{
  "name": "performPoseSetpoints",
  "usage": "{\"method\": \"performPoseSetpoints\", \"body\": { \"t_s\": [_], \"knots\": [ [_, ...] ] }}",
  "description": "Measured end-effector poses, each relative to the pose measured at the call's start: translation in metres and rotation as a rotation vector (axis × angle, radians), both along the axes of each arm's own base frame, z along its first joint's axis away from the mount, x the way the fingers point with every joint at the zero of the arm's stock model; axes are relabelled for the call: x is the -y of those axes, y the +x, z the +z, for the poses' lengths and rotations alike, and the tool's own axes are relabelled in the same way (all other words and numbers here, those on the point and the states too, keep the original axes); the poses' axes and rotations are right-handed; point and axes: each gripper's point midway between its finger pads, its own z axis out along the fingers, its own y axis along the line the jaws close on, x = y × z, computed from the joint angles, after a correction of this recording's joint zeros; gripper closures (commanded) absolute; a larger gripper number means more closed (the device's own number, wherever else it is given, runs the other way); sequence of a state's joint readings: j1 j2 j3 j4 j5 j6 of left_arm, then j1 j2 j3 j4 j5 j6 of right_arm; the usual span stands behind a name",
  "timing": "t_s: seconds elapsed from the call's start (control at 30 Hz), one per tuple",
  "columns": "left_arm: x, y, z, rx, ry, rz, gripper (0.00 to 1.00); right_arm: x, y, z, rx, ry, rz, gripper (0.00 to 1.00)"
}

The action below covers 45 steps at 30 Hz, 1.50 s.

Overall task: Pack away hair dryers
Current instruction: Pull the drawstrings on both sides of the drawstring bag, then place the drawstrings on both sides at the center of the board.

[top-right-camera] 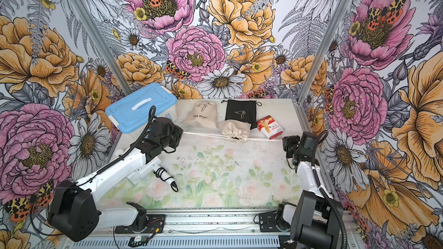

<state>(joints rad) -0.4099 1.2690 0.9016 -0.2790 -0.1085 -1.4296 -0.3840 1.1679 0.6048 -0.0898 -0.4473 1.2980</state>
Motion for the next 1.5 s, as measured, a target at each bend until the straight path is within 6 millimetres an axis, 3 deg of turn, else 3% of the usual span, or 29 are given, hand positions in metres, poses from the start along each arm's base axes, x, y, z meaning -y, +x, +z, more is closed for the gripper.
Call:
{"method": "performPoseSetpoints", "body": {
  "t_s": [0.17, 0.47, 0.63, 0.9, 1.1, 1.5],
  "knots": [
    [-0.011, 0.0, 0.007, 0.016, 0.018, 0.009, 1.0, -0.001, 0.0, 0.004, 0.001, -0.018, 0.03, 1.0],
    [-0.006, 0.003, -0.004, -0.016, 0.049, -0.031, 1.0, 0.003, -0.003, 0.003, -0.015, -0.055, 0.046, 1.0],
    [0.017, 0.013, -0.014, -0.047, 0.067, -0.095, 1.0, 0.013, -0.005, 0.0, -0.028, -0.091, 0.025, 1.0],
    [0.062, 0.012, -0.065, -0.179, 0.084, -0.229, 1.0, 0.038, -0.012, -0.016, -0.085, -0.151, -0.008, 1.0],
    [0.083, 0.02, -0.066, -0.177, 0.072, -0.292, 1.0, 0.066, -0.013, -0.015, -0.102, -0.184, -0.06, 1.0],
    [0.063, 0.034, -0.058, -0.159, 0.04, -0.279, 1.0, 0.067, -0.006, -0.028, -0.143, -0.192, -0.016, 1.0]
  ]
}}
